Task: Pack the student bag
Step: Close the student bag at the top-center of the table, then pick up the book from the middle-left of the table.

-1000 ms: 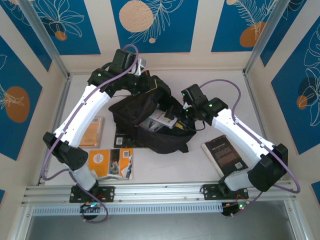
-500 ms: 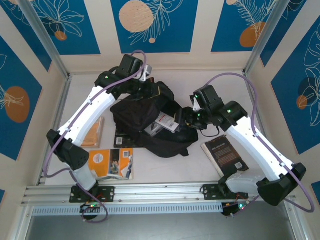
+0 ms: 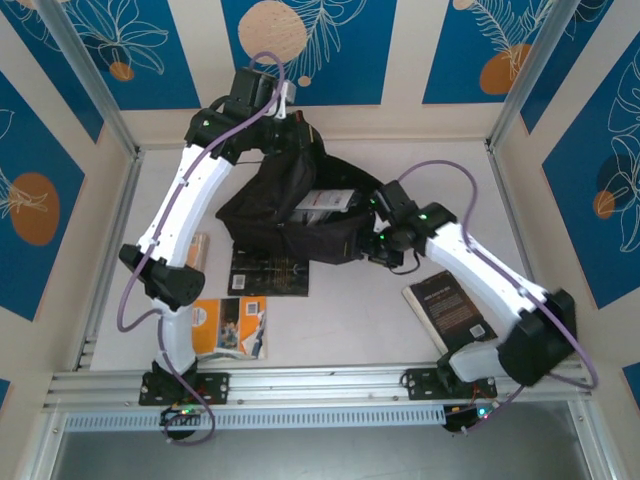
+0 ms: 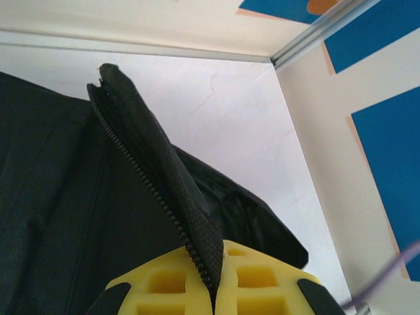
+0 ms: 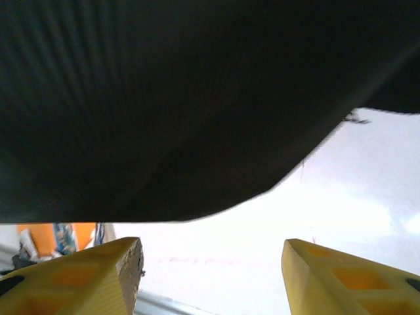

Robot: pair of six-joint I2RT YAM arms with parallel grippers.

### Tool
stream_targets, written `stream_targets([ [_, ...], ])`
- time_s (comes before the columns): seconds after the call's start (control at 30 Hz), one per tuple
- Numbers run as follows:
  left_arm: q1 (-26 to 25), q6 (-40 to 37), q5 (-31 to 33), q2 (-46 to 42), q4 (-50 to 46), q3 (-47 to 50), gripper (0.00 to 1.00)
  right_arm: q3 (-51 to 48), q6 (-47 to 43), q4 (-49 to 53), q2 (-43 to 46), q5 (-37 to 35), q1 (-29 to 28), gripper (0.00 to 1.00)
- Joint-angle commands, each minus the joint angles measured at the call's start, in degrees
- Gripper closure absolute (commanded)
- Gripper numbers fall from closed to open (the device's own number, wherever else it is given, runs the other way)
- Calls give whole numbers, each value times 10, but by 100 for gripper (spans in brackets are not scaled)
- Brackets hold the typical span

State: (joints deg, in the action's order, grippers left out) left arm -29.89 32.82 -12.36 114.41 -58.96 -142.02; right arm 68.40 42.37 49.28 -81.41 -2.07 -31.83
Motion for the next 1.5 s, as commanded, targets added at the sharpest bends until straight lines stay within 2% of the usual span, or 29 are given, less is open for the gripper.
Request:
stream_targets([
  [0.0,-5,-6,-42,17,94,-51,100,30,8,-44,-68,29,2,42],
  [0.13,-12,-4,-60,45,101,-67,100,62,32,-77,-125,29,-4,42],
  [0.23,-12,-7,-62,65,72,-65,100,82,44,-74,-145,32,0,41],
  [0.4,-20,-27,-63,78,22,-27,95,84,28,-35,-104,14,1,37],
  [0.53,-35,-38,-53,69,12,11,83,54,6,-11,-29,-9,2,33],
  [0.63,-37,-31,-60,51,25,29,59,25,-3,-1,32,-13,7,32],
  [0.8,-30,-39,-24,-3,16,29,39,-3,-20,37,128,-30,12,31],
  [0.93,-21,-67,66,-74,-18,66,27,-20,-34,74,190,-41,13,31],
  [1.03,-11,-60,181,-161,-15,177,20,-27,-45,90,219,-45,14,31],
  [1.13,22,-16,295,-258,-4,328,10,-33,-50,92,229,-31,14,31],
  [1.2,65,16,325,-313,-7,424,9,-38,-55,88,230,-18,14,31],
  [1.3,153,49,321,-377,-5,559,7,-47,-61,80,230,0,14,31],
  [1.4,257,77,280,-418,6,673,4,-57,-66,72,231,16,15,31],
  [1.47,289,77,288,-423,16,727,3,-63,-70,68,233,24,17,31],
])
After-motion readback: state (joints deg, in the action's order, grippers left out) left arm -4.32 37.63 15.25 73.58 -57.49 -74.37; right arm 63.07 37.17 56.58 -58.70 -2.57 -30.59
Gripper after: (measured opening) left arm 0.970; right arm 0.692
